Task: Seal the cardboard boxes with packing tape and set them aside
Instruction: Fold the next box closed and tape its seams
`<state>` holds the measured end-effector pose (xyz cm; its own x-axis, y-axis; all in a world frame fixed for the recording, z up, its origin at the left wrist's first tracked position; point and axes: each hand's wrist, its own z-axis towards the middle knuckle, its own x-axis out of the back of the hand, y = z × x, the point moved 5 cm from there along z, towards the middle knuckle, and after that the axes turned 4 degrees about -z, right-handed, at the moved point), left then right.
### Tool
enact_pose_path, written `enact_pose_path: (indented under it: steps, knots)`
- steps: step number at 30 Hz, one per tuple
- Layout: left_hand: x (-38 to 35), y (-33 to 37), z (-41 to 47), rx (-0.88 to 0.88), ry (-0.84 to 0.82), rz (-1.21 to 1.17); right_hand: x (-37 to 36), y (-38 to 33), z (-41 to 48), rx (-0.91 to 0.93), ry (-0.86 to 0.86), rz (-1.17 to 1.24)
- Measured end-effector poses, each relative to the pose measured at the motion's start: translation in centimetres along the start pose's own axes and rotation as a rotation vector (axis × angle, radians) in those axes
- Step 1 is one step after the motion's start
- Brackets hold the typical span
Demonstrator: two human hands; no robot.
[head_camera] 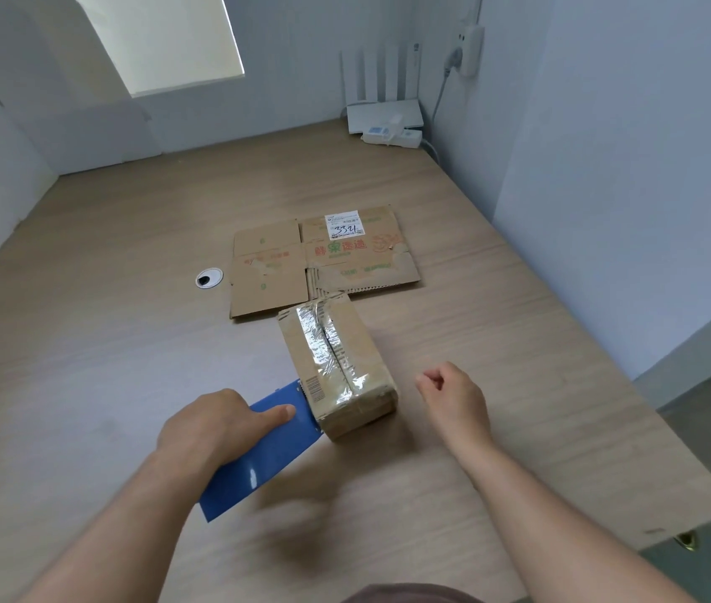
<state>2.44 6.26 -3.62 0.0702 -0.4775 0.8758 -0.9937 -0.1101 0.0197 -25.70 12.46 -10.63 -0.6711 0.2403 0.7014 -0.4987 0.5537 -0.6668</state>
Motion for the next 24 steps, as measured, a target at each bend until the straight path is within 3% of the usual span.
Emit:
enact_pose_path:
  steps: [4,13,17,22,24]
  knots:
    - [-0.1,0.1,-0.1,0.008,-0.019,-0.017,-1.8,-3.8,-1.2,0.201,-0.019,-0.021]
    - [0.7,-2.6,-0.5,0.101,-0.084,-0.151,-2.5,-3.5,-0.7,0.148,-0.045,0.183]
    - [1.2,1.1,-0.7,0.061,0.000,0.009,-2.3,-3.9,-1.1,0.176,-0.044,0.159]
    - [3.0,5.1,-0.7,-0.083,0.186,0.376,-2.4,-4.1,-1.5,0.176,-0.049,0.177]
    - [1.8,4.7,-0.7,-0.086,0.185,0.517,-2.5,-4.1,-1.8,0.178,-0.058,0.186]
